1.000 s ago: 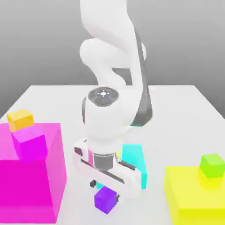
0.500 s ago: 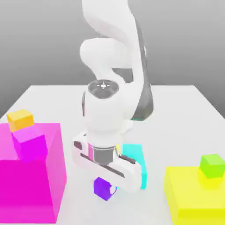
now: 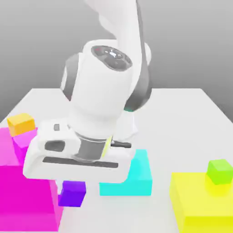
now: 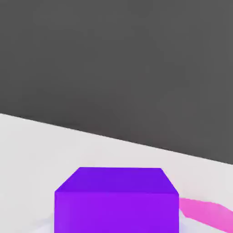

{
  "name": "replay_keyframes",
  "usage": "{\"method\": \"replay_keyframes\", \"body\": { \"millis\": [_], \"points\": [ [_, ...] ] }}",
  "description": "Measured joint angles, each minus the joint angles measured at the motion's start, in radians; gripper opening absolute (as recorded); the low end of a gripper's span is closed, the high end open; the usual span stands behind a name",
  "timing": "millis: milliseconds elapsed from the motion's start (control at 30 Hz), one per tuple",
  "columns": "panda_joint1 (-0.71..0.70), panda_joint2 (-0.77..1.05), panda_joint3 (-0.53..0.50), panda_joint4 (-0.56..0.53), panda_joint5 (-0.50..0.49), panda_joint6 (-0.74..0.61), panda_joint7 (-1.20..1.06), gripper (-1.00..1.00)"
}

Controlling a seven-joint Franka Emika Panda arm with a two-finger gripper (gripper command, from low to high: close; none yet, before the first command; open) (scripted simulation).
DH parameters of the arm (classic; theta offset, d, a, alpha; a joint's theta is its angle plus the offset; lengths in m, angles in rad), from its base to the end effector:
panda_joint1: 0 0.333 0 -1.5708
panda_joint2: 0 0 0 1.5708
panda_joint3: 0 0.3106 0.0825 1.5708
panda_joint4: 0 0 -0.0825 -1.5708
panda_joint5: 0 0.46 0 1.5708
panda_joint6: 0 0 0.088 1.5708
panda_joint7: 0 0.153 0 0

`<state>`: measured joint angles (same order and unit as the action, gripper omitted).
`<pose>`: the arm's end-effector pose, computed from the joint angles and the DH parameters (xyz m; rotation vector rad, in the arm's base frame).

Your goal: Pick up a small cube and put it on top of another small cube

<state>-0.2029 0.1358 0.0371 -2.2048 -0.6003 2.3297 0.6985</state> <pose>0.5911 -0.1274 0.2210 2.6588 -0.5985 0.1423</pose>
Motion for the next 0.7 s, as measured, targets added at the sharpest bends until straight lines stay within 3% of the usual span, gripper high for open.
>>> {"method": "replay_keyframes", "body": {
  "millis": [67, 167, 700],
  "points": [
    [-0.018, -0.023, -0.020, 0.061, -0.066, -0.088, -0.079, -1.00],
    [-0.077, -0.096, -0.046, 0.070, -0.034, -0.182, -0.014, -1.00],
    [-0.242, -0.458, -0.158, -0.147, 0.510, -0.302, 0.704, -1.00]
  ]
}}
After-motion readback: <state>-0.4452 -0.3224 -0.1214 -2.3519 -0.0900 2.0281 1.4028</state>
